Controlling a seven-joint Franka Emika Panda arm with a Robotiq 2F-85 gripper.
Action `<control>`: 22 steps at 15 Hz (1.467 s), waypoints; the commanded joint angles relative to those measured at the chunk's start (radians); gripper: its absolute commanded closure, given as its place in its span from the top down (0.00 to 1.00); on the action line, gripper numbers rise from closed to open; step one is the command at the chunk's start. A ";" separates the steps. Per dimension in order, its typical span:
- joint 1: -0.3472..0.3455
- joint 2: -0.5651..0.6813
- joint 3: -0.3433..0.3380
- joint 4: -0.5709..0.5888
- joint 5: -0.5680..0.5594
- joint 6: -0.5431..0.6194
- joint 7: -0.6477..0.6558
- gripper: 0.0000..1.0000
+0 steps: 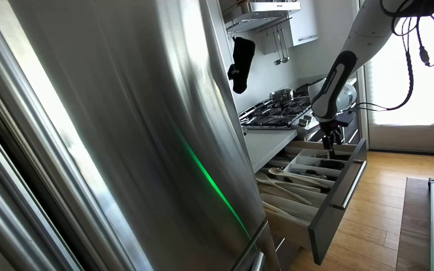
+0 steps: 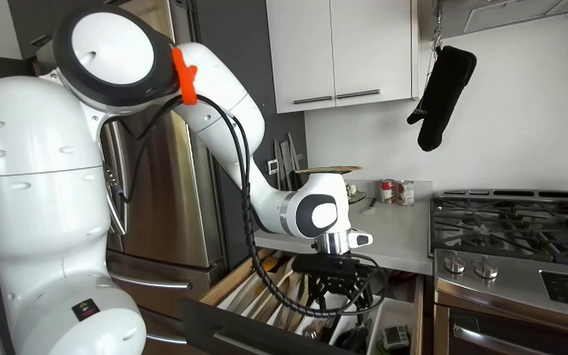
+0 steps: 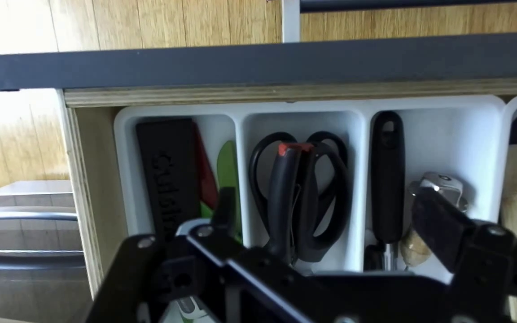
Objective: Remove one scissors from the open drawer and put it on the counter
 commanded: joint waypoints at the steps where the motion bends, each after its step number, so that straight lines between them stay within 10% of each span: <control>1: -0.014 0.083 0.015 0.032 -0.067 0.060 0.094 1.00; 7: -0.014 0.177 0.017 0.064 -0.047 0.181 0.131 0.70; 22: -0.006 0.355 0.040 0.134 0.003 0.283 0.148 0.63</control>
